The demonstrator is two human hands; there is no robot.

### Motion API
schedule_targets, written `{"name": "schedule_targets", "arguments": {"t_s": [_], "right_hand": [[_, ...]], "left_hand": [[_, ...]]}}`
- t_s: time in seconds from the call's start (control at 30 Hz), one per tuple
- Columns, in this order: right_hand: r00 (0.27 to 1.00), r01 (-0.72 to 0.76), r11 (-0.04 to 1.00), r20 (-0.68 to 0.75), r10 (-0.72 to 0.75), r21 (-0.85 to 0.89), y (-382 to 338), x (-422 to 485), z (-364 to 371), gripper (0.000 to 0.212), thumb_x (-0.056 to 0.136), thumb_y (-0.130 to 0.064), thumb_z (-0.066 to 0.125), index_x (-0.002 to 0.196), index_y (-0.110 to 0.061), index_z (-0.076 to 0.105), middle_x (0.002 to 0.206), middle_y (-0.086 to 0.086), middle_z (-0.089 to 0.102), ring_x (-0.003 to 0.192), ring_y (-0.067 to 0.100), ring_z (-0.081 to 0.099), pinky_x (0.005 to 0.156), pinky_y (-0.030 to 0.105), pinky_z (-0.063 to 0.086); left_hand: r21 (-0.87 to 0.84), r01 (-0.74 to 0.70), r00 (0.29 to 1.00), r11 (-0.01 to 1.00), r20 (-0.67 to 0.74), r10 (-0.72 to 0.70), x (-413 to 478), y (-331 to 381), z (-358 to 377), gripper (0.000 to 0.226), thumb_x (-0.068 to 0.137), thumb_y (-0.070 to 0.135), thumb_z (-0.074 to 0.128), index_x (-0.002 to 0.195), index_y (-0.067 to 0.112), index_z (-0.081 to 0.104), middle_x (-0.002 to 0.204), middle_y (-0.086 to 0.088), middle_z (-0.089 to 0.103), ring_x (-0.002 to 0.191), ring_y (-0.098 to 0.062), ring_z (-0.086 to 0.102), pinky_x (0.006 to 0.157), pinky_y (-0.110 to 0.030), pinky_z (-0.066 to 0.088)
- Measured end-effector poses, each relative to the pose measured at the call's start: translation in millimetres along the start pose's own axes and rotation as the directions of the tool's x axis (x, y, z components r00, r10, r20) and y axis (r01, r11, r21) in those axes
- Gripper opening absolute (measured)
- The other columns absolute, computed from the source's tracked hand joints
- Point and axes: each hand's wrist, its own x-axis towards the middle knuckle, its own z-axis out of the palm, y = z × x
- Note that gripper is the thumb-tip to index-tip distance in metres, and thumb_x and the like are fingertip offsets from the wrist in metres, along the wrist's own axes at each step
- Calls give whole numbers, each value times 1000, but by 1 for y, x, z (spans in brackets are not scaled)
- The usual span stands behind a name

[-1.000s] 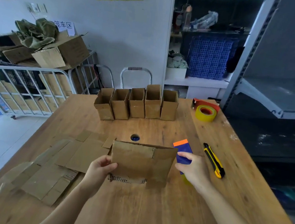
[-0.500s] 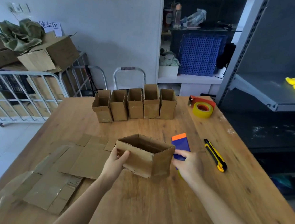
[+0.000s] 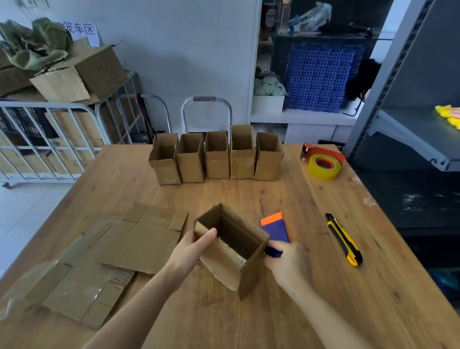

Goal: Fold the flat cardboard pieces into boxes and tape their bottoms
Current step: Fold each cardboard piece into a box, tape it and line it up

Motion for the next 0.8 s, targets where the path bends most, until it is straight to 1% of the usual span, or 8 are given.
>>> {"name": "schedule_targets", "arguments": {"t_s": [0.13, 0.2, 0.33, 0.43, 0.5, 0.63, 0.73, 0.8], "right_hand": [[998, -35, 999, -54, 35, 13, -6, 12, 1, 25, 83, -25, 69, 107, -35, 73, 99, 0, 60, 86, 20, 59, 60, 24, 37], [995, -67, 997, -73, 69, 30, -6, 14, 2, 27, 80, -26, 69, 105, -35, 73, 101, -1, 67, 86, 19, 62, 58, 23, 37], [987, -120, 987, -97, 130, 105, -3, 10, -1, 25, 79, -22, 71, 102, -31, 75, 98, -5, 72, 85, 17, 63, 57, 23, 40], [984, -118, 983, -117, 135, 143, -6, 5, -6, 21, 81, -20, 71, 100, -26, 76, 94, -5, 72, 83, 16, 61, 59, 24, 43], [974, -147, 972, -145, 175, 184, -8, 4, -10, 20, 82, -18, 71, 101, -23, 75, 91, -6, 66, 82, 16, 57, 66, 27, 45], [961, -182, 963, -172, 217, 198, -3, 2, -13, 27, 82, -15, 72, 107, -21, 73, 103, -2, 66, 88, 15, 54, 75, 32, 52], [968, -175, 954, -136, 212, 244, -6, 1, -13, 24, 81, -16, 73, 105, -22, 74, 94, -6, 63, 86, 15, 56, 78, 34, 53], [973, -166, 956, -115, 198, 243, -11, 4, -13, 22, 81, -21, 73, 102, -26, 74, 92, -7, 66, 89, 16, 60, 80, 35, 54]], "left_hand": [[94, -55, 991, 994, -118, 66, 0, 3, 0, 61, 87, 54, 59, 134, 19, 42, 120, 2, 56, 108, -16, 53, 85, -29, 40], [134, -62, 985, 989, -153, 82, -5, -2, -2, 66, 86, 52, 61, 138, 18, 38, 120, 3, 54, 106, -15, 52, 81, -26, 41], [205, -50, 972, 977, -213, 95, -12, -10, -5, 83, 85, 55, 62, 147, 15, 26, 130, -1, 47, 111, -15, 45, 87, -30, 40], [237, -38, 970, 971, -224, 93, -11, -7, -4, 83, 87, 53, 61, 149, 14, 21, 138, -4, 43, 110, -14, 42, 86, -30, 40], [269, -40, 968, 962, -228, 104, -11, -4, -4, 84, 87, 53, 60, 150, 14, 20, 140, -5, 41, 110, -14, 41, 86, -30, 41], [330, -27, 969, 944, -222, 106, -13, -1, -5, 84, 87, 54, 58, 150, 13, 20, 142, -8, 40, 111, -14, 41, 85, -29, 42], [357, 6, 980, 934, -187, 65, -14, 2, -4, 82, 84, 58, 60, 144, 12, 27, 135, -9, 40, 111, -19, 45, 85, -32, 45], [357, 40, 990, 933, -139, 10, -16, 7, -4, 87, 73, 63, 59, 138, 13, 30, 128, -9, 39, 110, -23, 45, 88, -37, 46]]}}
